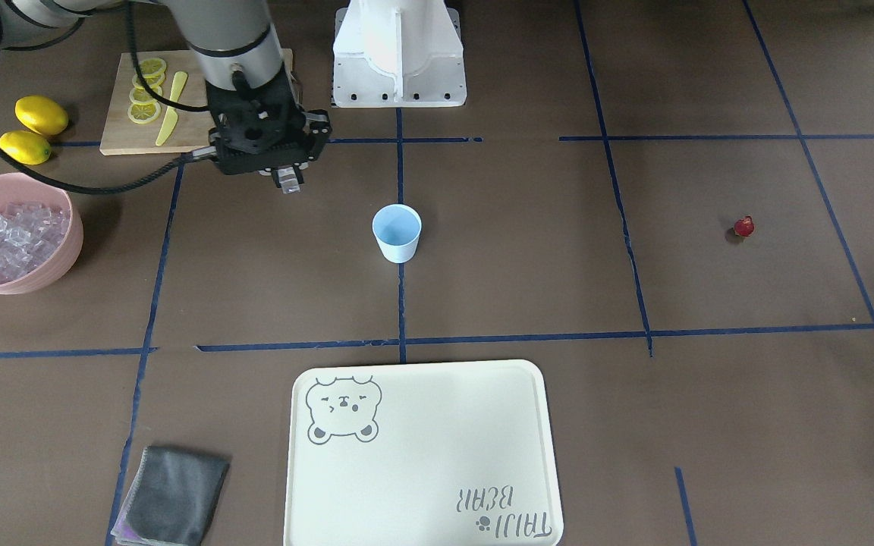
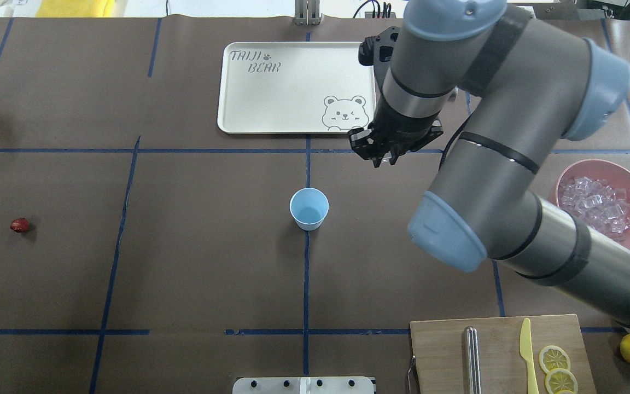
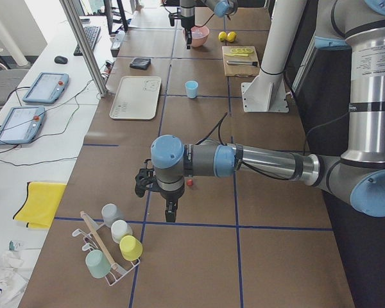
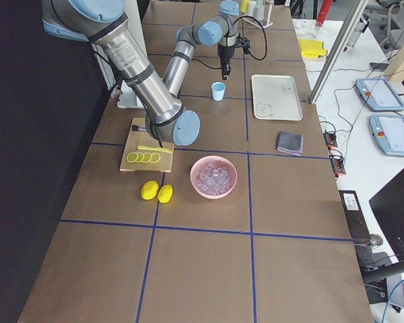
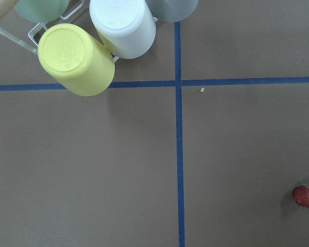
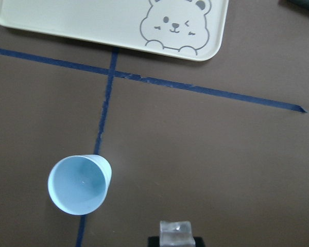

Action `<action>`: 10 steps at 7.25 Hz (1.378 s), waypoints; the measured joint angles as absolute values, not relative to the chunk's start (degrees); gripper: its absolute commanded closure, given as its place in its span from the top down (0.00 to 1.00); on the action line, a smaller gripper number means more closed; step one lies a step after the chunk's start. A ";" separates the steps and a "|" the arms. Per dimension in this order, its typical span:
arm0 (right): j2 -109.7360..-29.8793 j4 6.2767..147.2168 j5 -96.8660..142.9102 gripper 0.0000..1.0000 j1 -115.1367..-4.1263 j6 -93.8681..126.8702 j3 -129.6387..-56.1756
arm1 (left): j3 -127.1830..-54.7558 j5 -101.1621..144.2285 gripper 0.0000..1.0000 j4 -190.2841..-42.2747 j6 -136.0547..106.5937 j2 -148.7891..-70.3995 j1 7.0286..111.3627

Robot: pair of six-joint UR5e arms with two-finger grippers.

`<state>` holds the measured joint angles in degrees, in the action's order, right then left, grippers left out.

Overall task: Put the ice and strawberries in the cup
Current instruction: 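Carry the ice cube with the right gripper over the light-blue cup, then open the right gripper to drop the ice cube into the cup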

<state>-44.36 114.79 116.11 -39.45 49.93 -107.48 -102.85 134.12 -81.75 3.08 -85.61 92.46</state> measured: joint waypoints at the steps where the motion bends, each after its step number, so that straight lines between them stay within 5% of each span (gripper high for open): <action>1: -42.01 112.36 114.73 0.00 -37.21 52.42 -103.54 | -102.88 134.14 1.00 -81.68 3.08 -85.58 92.46; 4: -37.46 104.04 112.83 0.00 -32.97 57.12 -91.88 | -102.95 134.14 1.00 -81.53 3.08 -85.52 92.50; 7: -37.28 101.94 112.08 0.01 -31.42 58.04 -88.63 | -103.00 134.14 1.00 -81.07 3.08 -85.53 92.54; 8: -37.28 101.84 111.95 0.07 -31.16 58.08 -88.02 | -103.01 134.18 1.00 -81.05 3.08 -85.54 92.50; 9: -37.20 101.80 111.91 0.35 -31.02 58.09 -87.69 | -103.07 134.20 1.00 -81.04 3.08 -85.54 92.49; 10: -37.14 101.76 111.89 0.41 -30.98 58.14 -87.58 | -103.15 134.20 1.00 -81.04 3.08 -85.53 92.51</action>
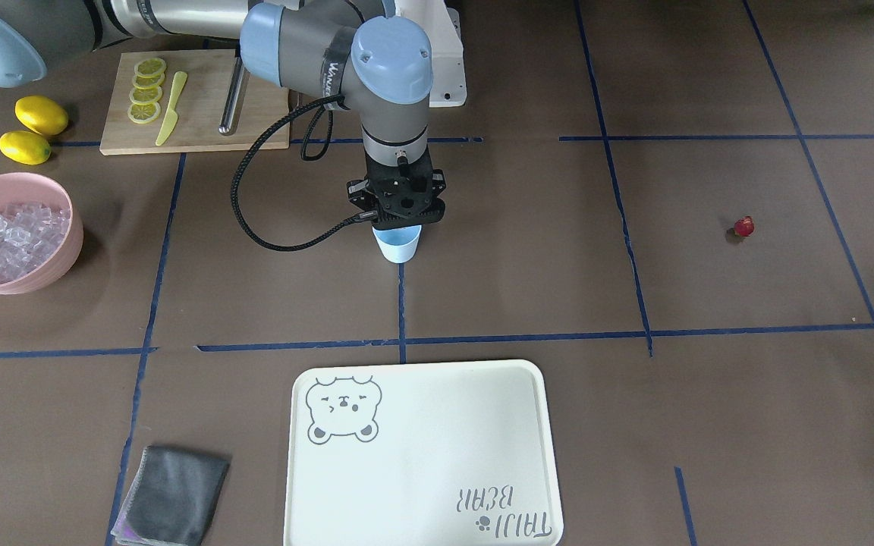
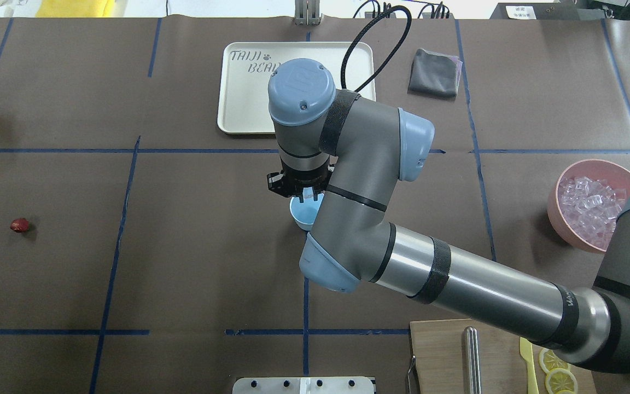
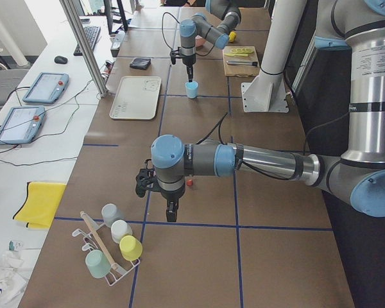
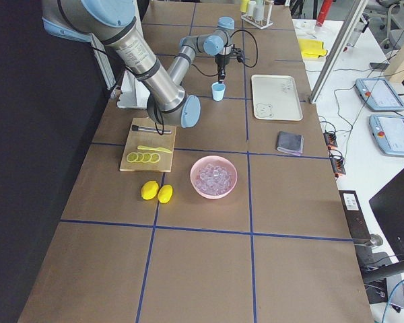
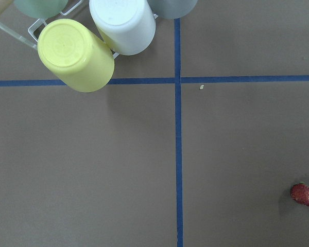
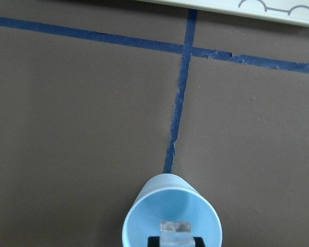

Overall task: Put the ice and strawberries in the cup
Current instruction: 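Open the right gripper to drop the ice cube into the cup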

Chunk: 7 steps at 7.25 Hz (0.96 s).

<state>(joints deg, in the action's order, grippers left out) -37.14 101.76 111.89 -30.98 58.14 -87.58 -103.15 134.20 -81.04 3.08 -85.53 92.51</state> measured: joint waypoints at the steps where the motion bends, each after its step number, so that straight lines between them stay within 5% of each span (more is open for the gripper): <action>1: -37.11 101.72 111.89 0.44 -30.95 58.36 -87.56 | -103.25 134.19 1.00 -81.03 3.08 -85.52 92.53; 5: -37.14 101.75 111.88 0.44 -30.94 58.88 -87.54 | -103.36 134.21 1.00 -81.03 3.08 -85.52 92.55; 6: -37.17 101.77 111.88 0.60 -30.94 58.88 -87.54 | -103.36 134.21 1.00 -81.01 3.08 -85.52 92.55; 7: -37.20 101.77 111.88 0.96 -30.98 58.89 -87.65 | -103.36 134.21 1.00 -80.98 3.08 -85.52 92.55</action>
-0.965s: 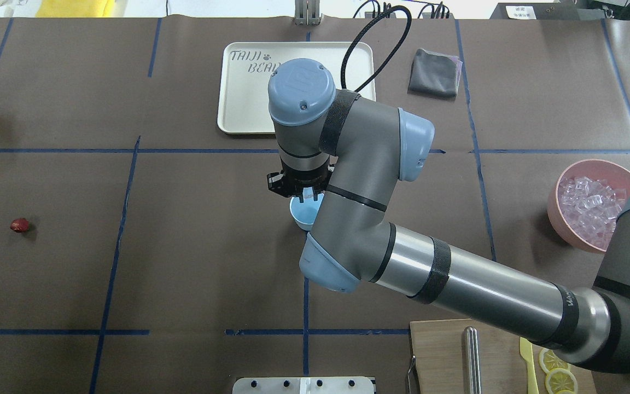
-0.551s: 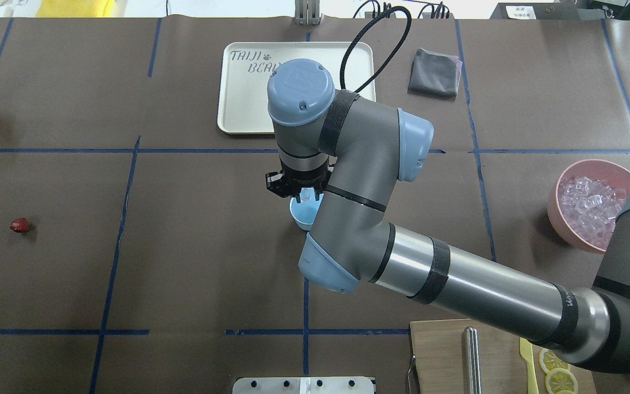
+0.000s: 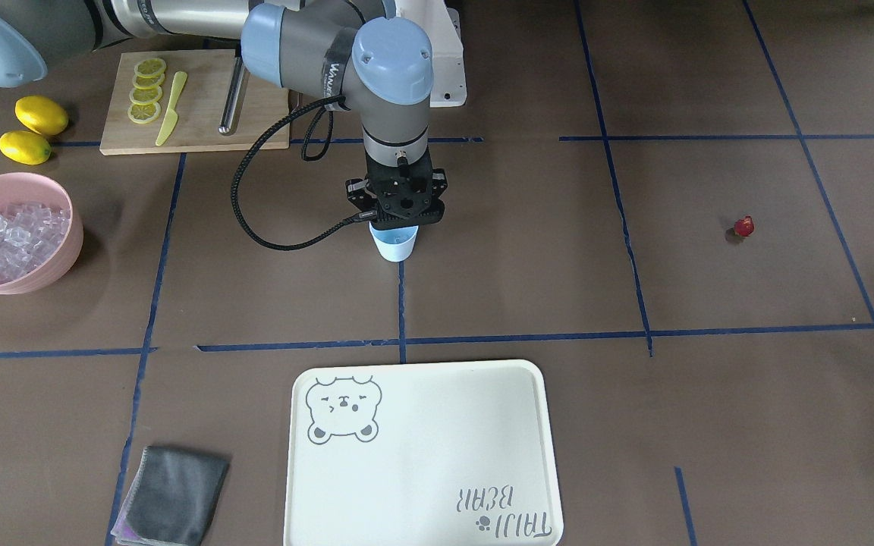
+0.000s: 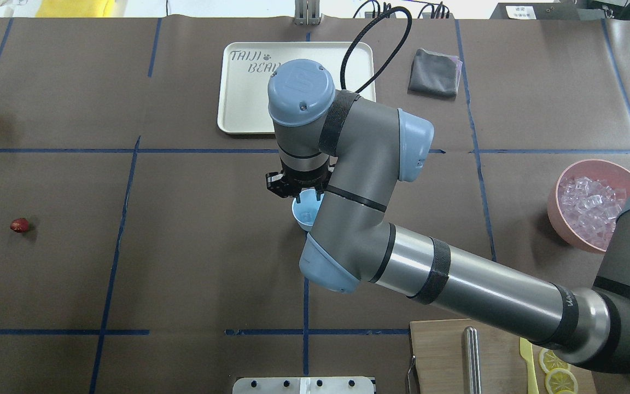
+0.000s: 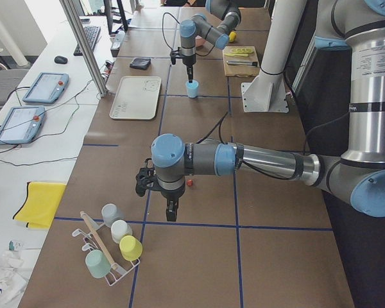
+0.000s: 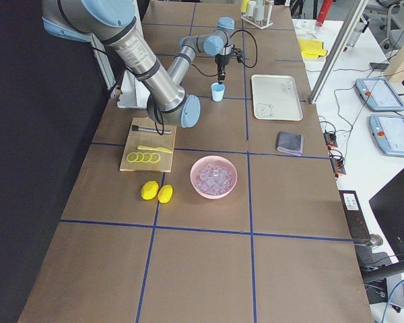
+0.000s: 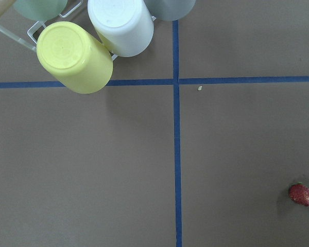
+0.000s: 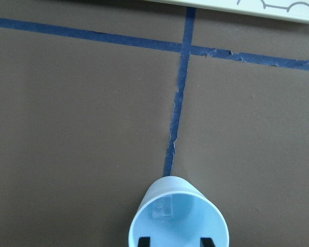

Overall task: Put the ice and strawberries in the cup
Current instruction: 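Open the right gripper to drop the ice cube into the cup, then move the right gripper back toward the pink ice bowl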

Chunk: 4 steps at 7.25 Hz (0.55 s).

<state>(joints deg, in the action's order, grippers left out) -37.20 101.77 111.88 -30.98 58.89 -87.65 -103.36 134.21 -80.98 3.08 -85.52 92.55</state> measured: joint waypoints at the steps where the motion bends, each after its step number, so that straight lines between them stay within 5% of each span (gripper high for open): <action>1: -37.26 101.80 111.90 0.99 -31.20 58.88 -88.12 | -103.36 134.19 1.00 -80.96 3.08 -85.52 92.55; 4: -37.46 105.09 112.73 1.00 -34.30 58.81 -93.41 | -103.42 134.20 1.00 -80.95 3.08 -85.52 92.55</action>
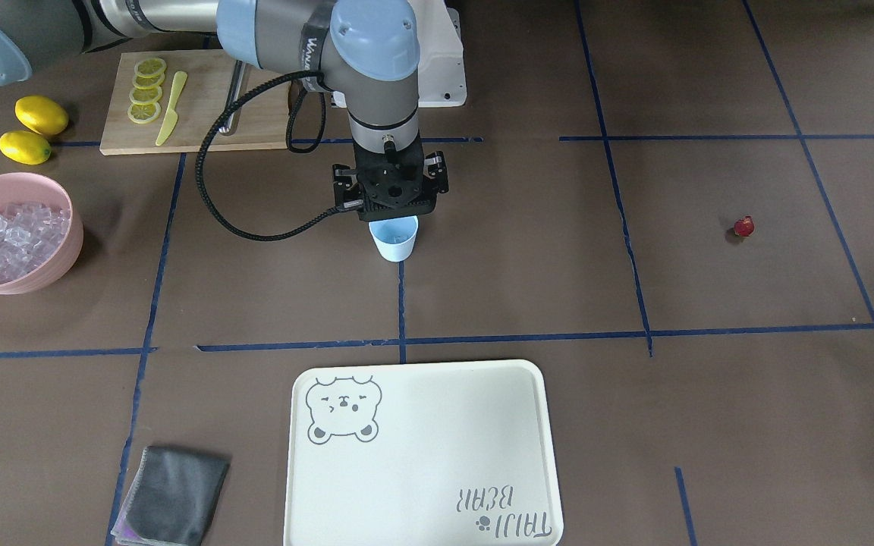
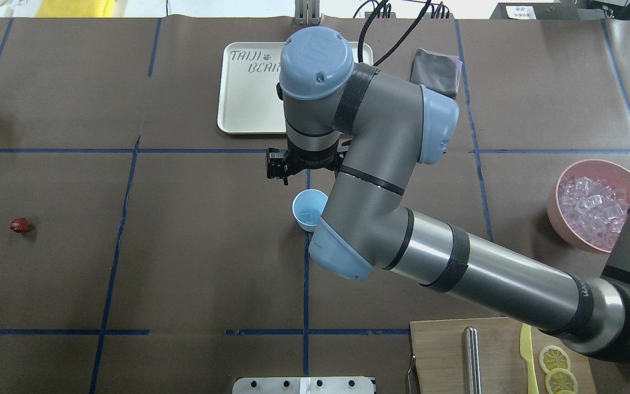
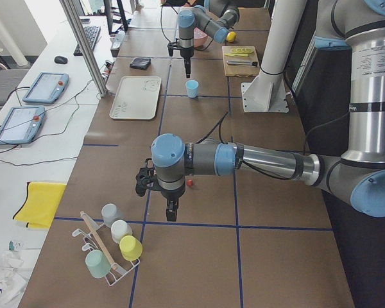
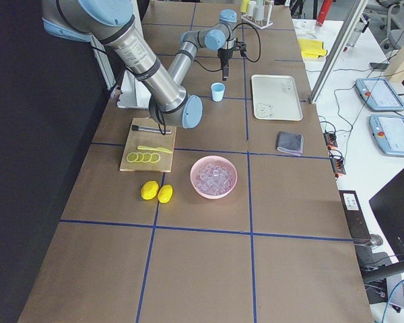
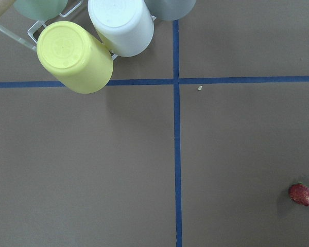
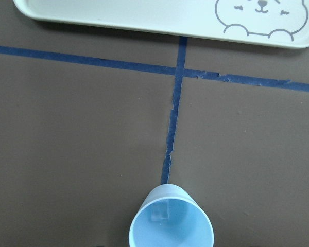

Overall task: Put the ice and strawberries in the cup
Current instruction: 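Move the right gripper back toward the pink ice bowl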

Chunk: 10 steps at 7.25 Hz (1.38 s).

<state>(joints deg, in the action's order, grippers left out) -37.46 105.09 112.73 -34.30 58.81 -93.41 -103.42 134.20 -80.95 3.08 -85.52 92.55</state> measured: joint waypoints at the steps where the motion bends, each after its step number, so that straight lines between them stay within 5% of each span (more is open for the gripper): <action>1: -37.93 107.92 113.05 1.00 -36.08 58.49 -96.97 | -103.53 134.21 1.00 -80.93 3.08 -85.52 92.55; 3: -41.19 113.83 113.83 1.00 -40.67 55.87 -106.39 | -104.66 134.15 1.00 -79.53 3.08 -85.46 92.55; 6: -57.21 115.77 118.37 1.00 -49.25 41.66 -120.43 | -107.16 134.12 1.00 -78.06 3.08 -84.18 92.55; 10: -80.34 104.40 124.55 1.00 -63.45 18.78 -122.98 | -110.45 134.12 1.00 -74.97 3.08 -83.77 92.55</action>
